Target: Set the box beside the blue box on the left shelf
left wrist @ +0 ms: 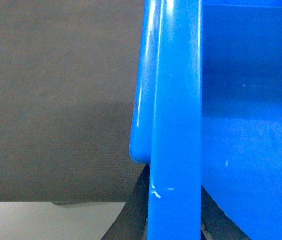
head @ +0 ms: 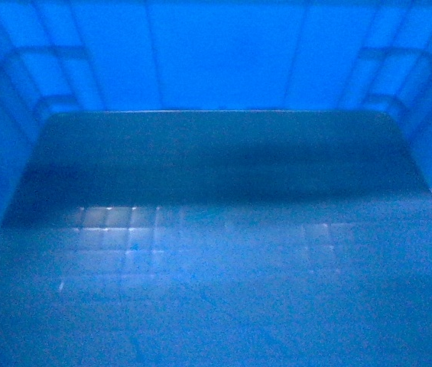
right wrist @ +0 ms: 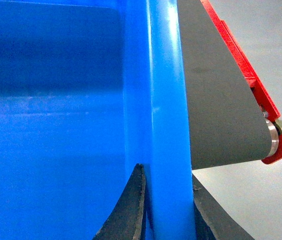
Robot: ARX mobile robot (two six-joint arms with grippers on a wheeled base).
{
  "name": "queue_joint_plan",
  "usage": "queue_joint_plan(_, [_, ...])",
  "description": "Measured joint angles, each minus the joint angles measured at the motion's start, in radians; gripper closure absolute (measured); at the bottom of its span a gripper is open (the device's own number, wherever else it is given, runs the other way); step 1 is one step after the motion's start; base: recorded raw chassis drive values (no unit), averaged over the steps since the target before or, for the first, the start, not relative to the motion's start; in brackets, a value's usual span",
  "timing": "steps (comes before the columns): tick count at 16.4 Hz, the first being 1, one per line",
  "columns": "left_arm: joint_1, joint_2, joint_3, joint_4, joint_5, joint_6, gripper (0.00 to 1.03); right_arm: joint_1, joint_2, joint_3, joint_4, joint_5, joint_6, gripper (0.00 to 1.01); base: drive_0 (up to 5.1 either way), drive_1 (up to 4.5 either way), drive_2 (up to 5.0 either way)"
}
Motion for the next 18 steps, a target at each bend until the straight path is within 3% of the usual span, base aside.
queue_joint_plan(18, [0.0, 0.0, 0.0, 0.001, 0.0, 0.0, 0.95, 0.0, 0.0, 0.0, 0.0, 0.005, -0.001, 0.89, -0.1, -0.08, -0.1])
